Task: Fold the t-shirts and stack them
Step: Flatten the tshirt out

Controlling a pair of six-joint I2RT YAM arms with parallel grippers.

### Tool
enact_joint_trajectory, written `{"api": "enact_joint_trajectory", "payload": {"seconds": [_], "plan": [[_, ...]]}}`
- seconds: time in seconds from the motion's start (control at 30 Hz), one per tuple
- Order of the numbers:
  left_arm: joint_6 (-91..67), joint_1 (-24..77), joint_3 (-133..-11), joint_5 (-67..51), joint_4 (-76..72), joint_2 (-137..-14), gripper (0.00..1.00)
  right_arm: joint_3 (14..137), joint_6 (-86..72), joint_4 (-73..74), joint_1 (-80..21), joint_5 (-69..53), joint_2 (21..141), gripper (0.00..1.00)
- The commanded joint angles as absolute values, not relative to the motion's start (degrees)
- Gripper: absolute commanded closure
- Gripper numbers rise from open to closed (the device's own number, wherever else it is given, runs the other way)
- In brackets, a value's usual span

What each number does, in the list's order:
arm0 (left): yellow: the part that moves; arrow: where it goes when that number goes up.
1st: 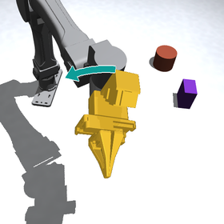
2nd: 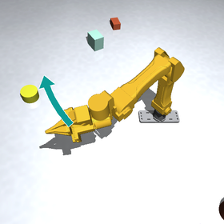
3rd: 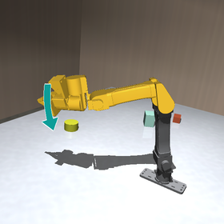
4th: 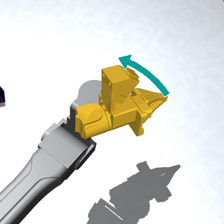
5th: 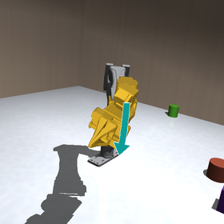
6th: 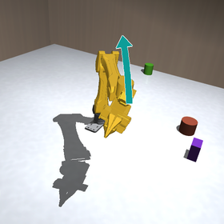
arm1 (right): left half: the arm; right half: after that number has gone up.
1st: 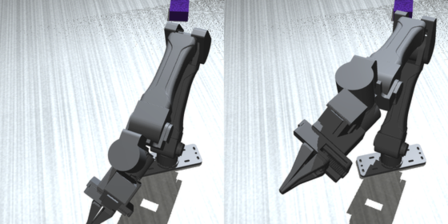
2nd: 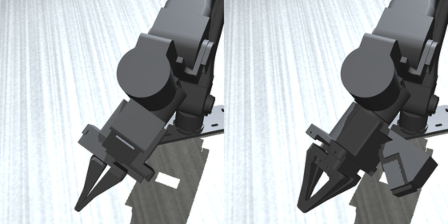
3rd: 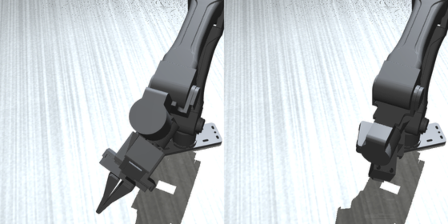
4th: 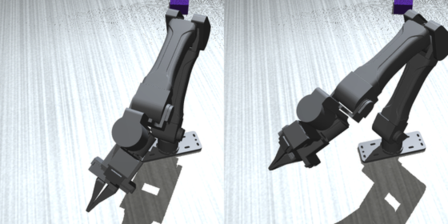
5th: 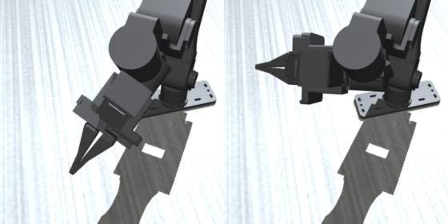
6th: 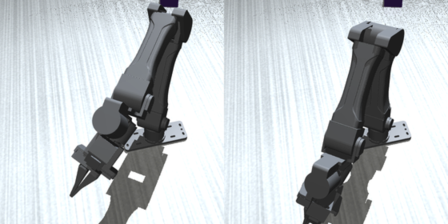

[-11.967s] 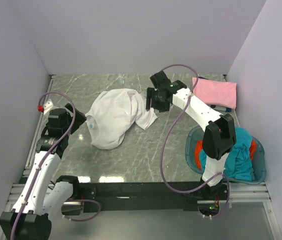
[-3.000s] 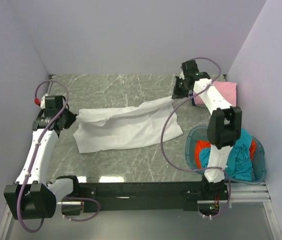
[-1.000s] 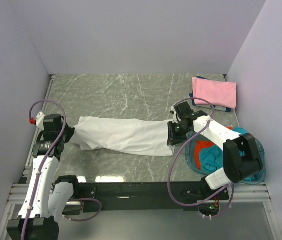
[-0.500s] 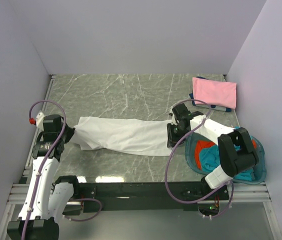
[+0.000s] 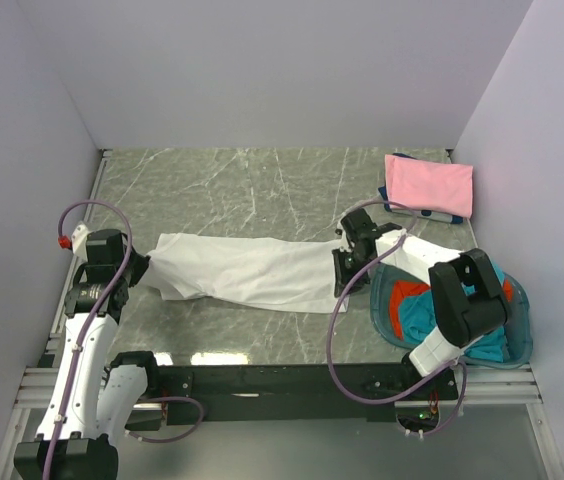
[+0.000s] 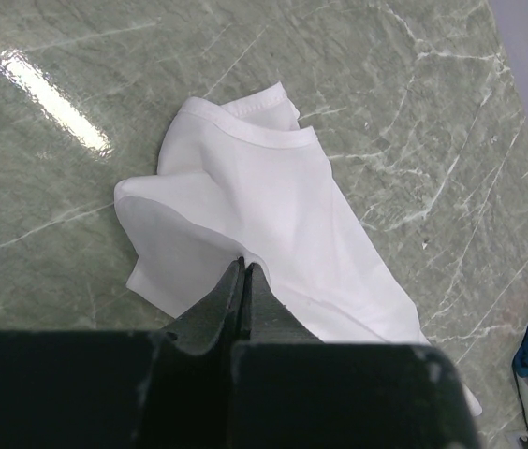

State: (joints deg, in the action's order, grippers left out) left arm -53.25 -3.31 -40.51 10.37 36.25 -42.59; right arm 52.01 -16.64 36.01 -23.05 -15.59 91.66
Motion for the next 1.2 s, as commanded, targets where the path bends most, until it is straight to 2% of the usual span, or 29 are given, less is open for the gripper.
{"api": "enact_joint_trajectory", "payload": {"seconds": [0.0,0.1,0.47,0.67,0.93,1.17], "plan": [[-52.3,-3.52,-42.36,10.46,34.98,-42.28,1.0,52.21,-16.52,35.24,-23.82,-15.56,91.58,0.82],[-52.29,-3.52,-42.28,10.72,35.07,-42.01,1.0,52.99,-16.61,36.56,-23.73,-15.56,89.92,0.92],[-52.21,-3.52,-42.27,11.42,34.98,-41.92,1.0,61.6,-16.7,50.0,-23.73,-13.01,84.9,1.0],[-51.42,-3.52,-44.2,12.13,34.72,-42.45,1.0,69.33,-16.96,56.77,-23.12,-11.87,84.02,1.0],[-49.92,-3.6,-51.31,15.38,31.74,-47.1,1.0,90.33,-16.08,66.87,-18.64,-10.9,87.1,1.0],[-48.26,-3.69,-70.44,16.96,30.32,-53.52,1.0,118.09,-14.86,75.4,-16.0,-7.91,92.45,1.0]]}}
